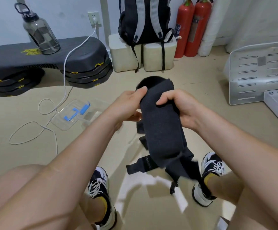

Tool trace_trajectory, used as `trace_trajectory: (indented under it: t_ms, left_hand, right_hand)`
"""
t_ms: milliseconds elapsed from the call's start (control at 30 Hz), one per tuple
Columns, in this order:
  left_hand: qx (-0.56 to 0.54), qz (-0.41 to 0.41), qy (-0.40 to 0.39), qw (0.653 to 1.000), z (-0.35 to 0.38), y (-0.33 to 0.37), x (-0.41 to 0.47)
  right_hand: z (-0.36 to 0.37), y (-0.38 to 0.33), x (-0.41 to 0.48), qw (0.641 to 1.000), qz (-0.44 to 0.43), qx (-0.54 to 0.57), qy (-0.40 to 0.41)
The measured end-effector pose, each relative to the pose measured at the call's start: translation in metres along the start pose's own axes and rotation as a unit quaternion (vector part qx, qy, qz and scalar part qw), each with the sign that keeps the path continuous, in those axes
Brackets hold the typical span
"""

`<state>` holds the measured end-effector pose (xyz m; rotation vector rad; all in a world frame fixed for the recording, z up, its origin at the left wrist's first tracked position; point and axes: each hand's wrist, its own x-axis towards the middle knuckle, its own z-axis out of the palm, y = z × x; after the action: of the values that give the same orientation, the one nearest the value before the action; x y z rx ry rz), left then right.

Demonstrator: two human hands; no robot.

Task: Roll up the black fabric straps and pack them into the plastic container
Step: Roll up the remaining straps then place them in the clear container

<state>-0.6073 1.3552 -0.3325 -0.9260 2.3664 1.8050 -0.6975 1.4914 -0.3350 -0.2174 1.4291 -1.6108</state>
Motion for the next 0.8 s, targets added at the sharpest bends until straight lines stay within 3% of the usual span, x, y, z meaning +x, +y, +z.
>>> trace_trajectory:
  t_ms: [167, 300, 434, 500, 567, 667, 801]
  left_hand:
    - [-0.069, -0.05, -0.027, 0.996, 0.004, -0.002, -0.001]
    - [-0.194, -0.097, -0.027, 0.976, 0.009, -0.011, 0.005]
    - [-0.392, -0.077, 0.07, 0.914, 0.002, -0.018, 0.016]
    - [-0.414, -0.017, 0.147, 0.898, -0.002, -0.018, 0.019]
    - [-0.383, 0.024, 0.186, 0.905, -0.002, -0.016, 0.019]
    - [-0.324, 0.029, 0.183, 0.928, 0.0, -0.012, 0.016]
    - [-0.347, -0.021, 0.074, 0.935, -0.002, -0.002, 0.008]
  right_hand:
    - [-0.002, -0.005, -0.001, 0.997, 0.05, 0.036, -0.035]
    - [0.0, -0.002, -0.002, 0.995, 0.033, -0.071, -0.055]
    - [0.003, 0.003, -0.009, 0.962, 0.055, -0.221, -0.153]
    - [0.002, 0.008, -0.008, 0.945, 0.074, -0.26, -0.185]
    - [0.003, 0.014, -0.003, 0.954, 0.049, -0.243, -0.166]
    - [0.008, 0.02, 0.004, 0.978, -0.021, -0.185, -0.092]
    - [0.009, 0.016, 0.005, 0.992, -0.013, -0.072, -0.105]
